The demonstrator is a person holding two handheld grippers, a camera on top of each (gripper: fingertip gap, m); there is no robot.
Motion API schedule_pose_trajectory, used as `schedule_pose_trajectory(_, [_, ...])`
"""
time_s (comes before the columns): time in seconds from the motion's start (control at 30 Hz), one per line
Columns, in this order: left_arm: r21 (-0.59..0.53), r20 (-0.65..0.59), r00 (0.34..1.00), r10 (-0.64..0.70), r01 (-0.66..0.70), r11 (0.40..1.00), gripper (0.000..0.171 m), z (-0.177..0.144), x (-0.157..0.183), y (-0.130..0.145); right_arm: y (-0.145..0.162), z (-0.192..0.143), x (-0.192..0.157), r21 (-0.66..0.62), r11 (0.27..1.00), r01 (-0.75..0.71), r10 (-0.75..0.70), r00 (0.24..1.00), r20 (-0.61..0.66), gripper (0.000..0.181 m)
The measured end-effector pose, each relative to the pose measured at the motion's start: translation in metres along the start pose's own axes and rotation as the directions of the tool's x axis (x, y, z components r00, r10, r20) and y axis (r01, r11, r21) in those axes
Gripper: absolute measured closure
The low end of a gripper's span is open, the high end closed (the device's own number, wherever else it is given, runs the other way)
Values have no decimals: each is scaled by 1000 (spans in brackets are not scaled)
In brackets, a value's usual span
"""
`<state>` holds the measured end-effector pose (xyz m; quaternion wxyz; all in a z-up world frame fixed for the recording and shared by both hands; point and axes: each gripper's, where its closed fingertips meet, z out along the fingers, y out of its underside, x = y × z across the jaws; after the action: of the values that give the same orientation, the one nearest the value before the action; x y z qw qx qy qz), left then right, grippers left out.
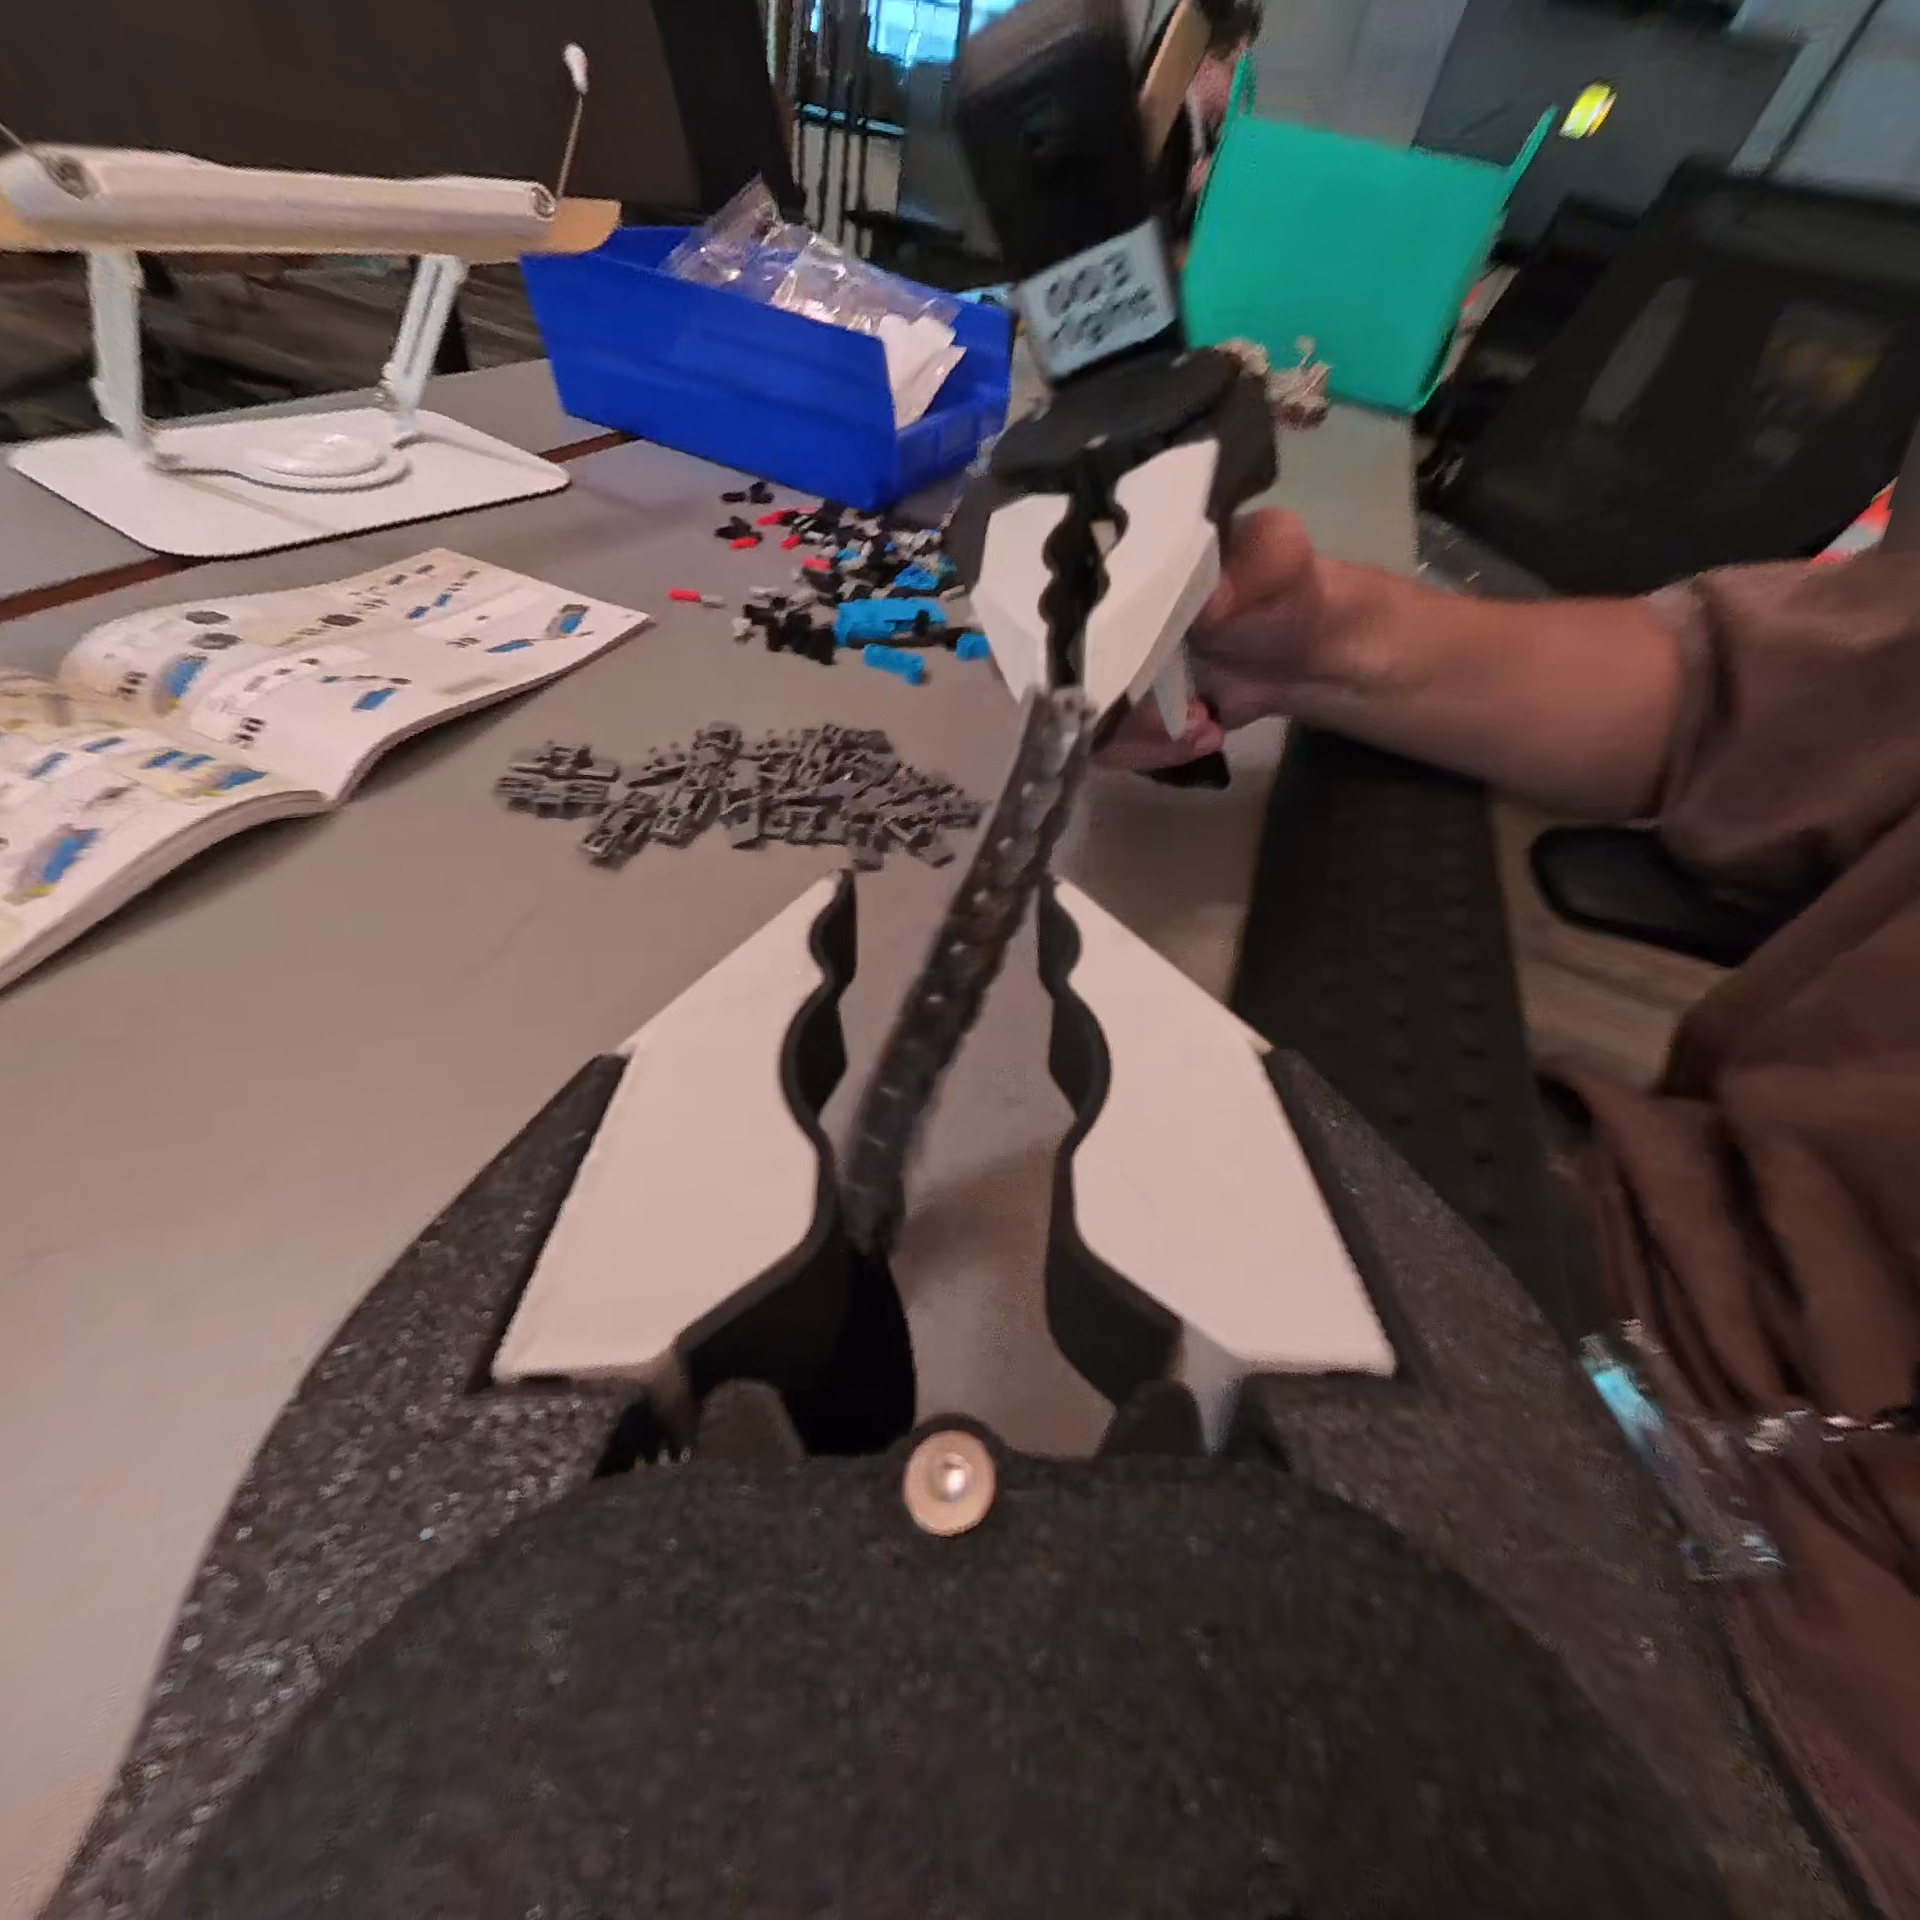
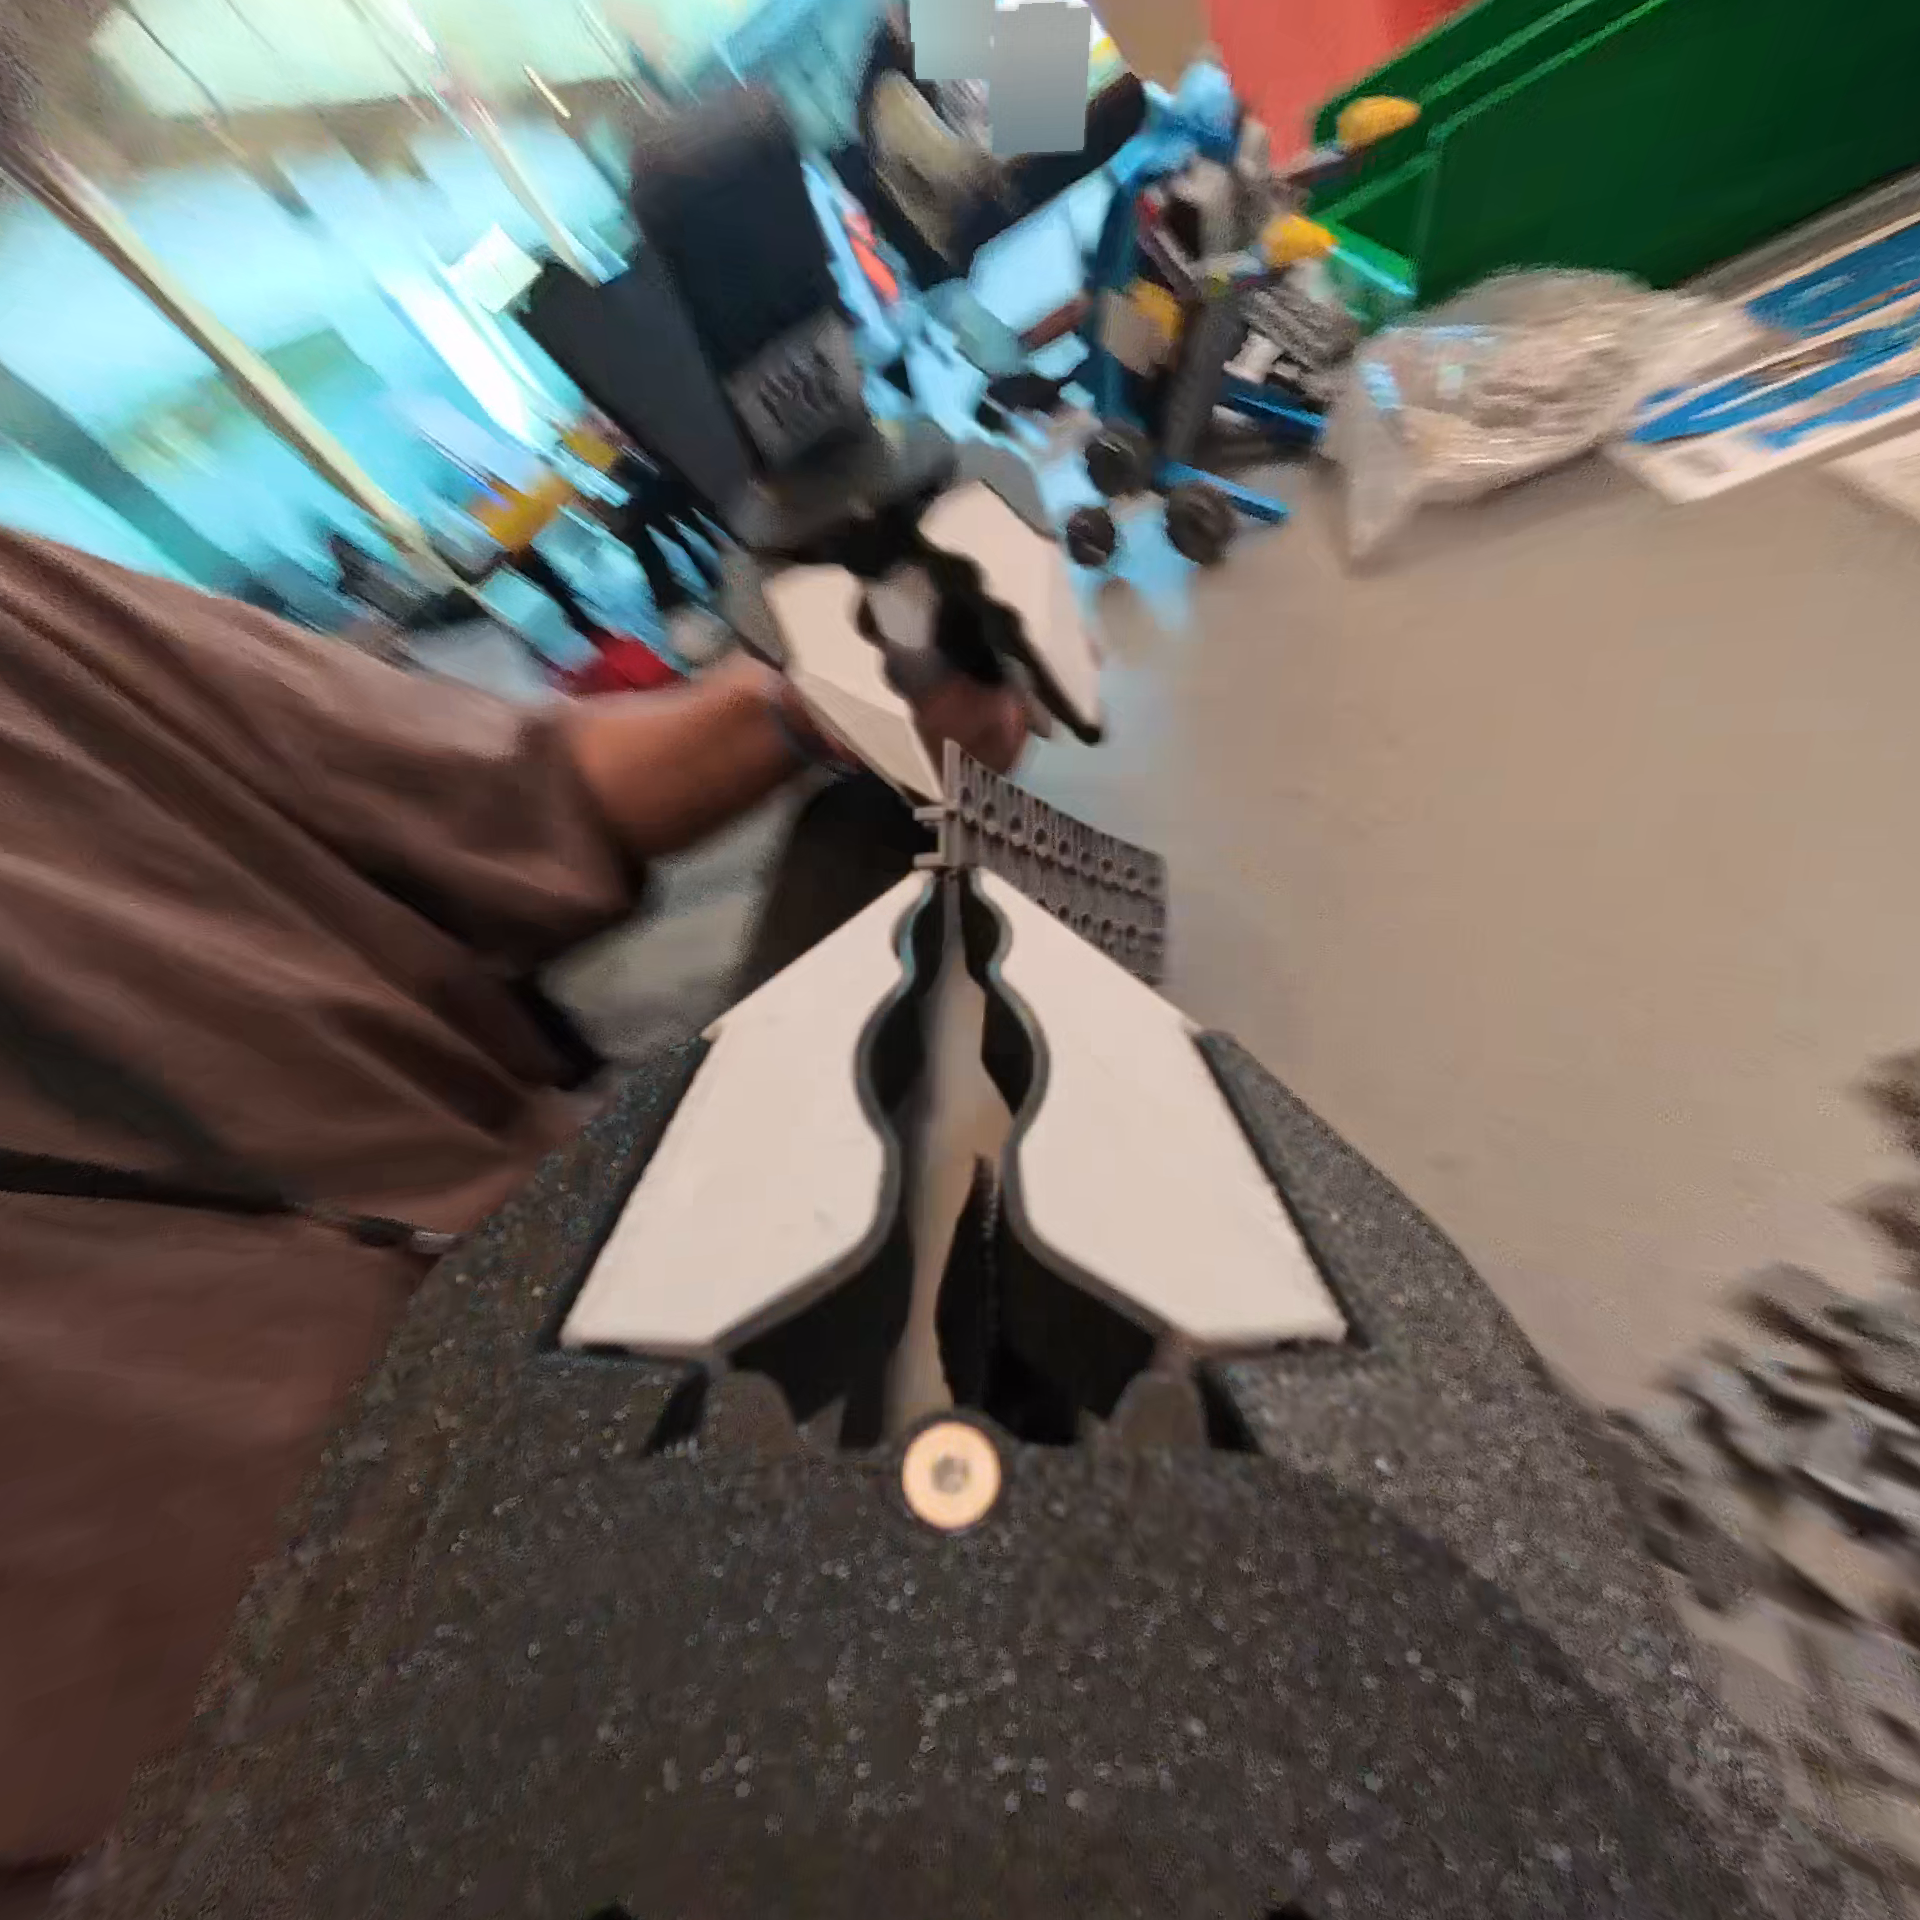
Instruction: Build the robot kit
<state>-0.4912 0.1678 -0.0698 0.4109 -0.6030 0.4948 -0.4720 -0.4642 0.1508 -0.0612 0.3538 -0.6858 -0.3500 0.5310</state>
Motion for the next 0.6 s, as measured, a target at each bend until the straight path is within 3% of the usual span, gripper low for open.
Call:
schedule_pose_trajectory(0.03, [13, -28, 999, -40, 41, 999, 130, 0, 2, -3, -7, -4, -7, 41, 995, -90, 85, 992, 96, 178])
schedule_pose_trajectory(0.1, [13, -117, 987, -111, 114, 993, 123, 3, 11, -4, -13, -9, -6, 82, 976, -202, 185, 968, 170, 178])
schedule_pose_trajectory(0.13, [-19, -135, 981, -138, 137, 990, 126, 6, 13, 1, -12, -9, -4, 77, 967, -242, 224, 956, 188, 178])
schedule_pose_trajectory(0.17, [-69, -133, 980, -151, 143, 987, 146, 10, 13, 9, -10, -9, 0, 72, 960, -269, 253, 950, 185, 178])
schedule_pose_trajectory(0.2, [-125, -134, 978, -160, 144, 982, 158, 13, 13, 19, -6, -7, 9, 67, 959, -276, 265, 955, 136, 179])
schedule_pose_trajectory(0.3, [-224, -61, 958, -282, 262, 939, 160, 18, -5, 37, 7, -8, 43, 49, 961, -271, 274, 960, -53, 178])
schedule_pose_trajectory(0.4, [-336, 21, 907, -421, 404, 851, 164, 22, -25, 63, 28, -13, 87, -79, 989, -125, 86, 921, -379, 180])
schedule_pose_trajectory(0.43, [-370, 58, 892, -448, 436, 821, 162, 23, -33, 74, 31, -16, 94, -124, 989, -75, 14, 902, -433, 179])
schedule_pose_trajectory(0.53, [-366, 51, 823, -566, 542, 756, 161, 25, -39, 76, 32, -18, 96, -177, 984, -2, -85, 872, -482, 169])
schedule_pose_trajectory(0.6, [-390, 82, 836, -542, 527, 755, 158, 24, -45, 81, 42, -16, 95, -254, 966, 42, -164, 861, -482, 162])
